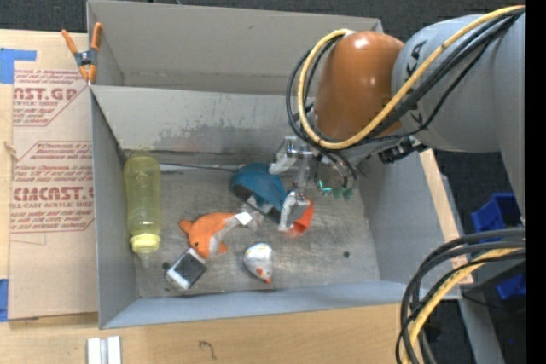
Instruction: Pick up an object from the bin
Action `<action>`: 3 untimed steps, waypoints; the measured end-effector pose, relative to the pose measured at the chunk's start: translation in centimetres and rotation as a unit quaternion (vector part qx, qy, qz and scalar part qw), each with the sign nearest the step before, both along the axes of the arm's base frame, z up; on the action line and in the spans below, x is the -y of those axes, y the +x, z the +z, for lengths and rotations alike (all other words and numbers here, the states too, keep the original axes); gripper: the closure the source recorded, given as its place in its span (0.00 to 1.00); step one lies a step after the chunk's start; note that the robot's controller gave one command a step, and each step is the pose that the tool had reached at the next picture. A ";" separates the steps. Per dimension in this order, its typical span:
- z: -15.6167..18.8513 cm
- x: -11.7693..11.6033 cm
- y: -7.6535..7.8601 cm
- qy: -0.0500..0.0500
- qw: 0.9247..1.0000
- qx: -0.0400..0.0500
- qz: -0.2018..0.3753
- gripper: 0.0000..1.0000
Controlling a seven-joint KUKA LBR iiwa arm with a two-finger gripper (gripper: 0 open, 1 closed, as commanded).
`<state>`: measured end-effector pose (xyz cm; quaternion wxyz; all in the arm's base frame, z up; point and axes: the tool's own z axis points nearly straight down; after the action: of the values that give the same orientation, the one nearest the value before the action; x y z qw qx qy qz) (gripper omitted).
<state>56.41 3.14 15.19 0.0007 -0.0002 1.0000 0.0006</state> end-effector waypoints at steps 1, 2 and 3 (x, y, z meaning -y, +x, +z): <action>-4.0 0.3 1.0 0.000 1.000 0.016 -0.007 0.00; -6.7 0.7 0.5 0.000 1.000 -0.001 0.004 1.00; -6.7 0.7 0.5 0.000 1.000 -0.001 0.004 1.00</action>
Offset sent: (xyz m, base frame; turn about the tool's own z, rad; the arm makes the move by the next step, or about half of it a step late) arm 0.0092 -0.0117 -0.0810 -0.0122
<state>56.88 2.46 8.45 -0.0004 -0.0039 1.0000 0.0002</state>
